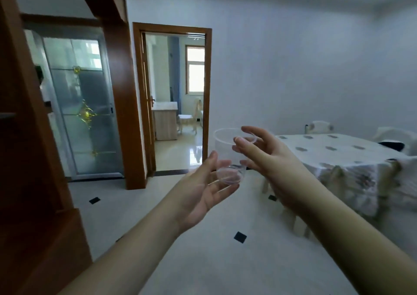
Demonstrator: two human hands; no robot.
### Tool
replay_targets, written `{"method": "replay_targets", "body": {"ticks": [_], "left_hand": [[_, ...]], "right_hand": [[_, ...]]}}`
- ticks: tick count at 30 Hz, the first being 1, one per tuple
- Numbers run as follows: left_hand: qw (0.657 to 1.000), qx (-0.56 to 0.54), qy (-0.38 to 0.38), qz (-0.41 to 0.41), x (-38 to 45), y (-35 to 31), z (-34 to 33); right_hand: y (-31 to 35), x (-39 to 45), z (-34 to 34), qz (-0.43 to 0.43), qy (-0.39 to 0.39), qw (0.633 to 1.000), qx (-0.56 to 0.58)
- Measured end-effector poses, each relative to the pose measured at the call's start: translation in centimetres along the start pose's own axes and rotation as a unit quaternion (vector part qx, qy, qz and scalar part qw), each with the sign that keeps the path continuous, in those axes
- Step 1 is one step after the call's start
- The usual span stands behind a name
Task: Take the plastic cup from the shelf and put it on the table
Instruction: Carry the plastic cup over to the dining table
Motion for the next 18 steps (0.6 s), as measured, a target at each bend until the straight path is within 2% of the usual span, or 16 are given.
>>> {"method": "replay_targets", "body": {"ticks": [9,18], "left_hand": [[0.999,0.009,0.030,0.027,10.7,4.9,-6.9],[0.999,0.010,0.003,0.046,18.3,9.4,-8.0]], "right_hand": [[-3.4,5.6,11.2,0.001,-0.036,0.997,0.065],[-7.5,12.4,15.4,-0.020,-0.059,0.995,0.077]]}}
Point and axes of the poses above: each hand's wrist, its own x-axis towards the middle knuckle, its own z-axis out of the back of the hand, y = z × x, the point moved 4 cm from there along x, towards the middle knuckle, and after that the axes turned 13 degrees about -z, right-handed, at the moved point
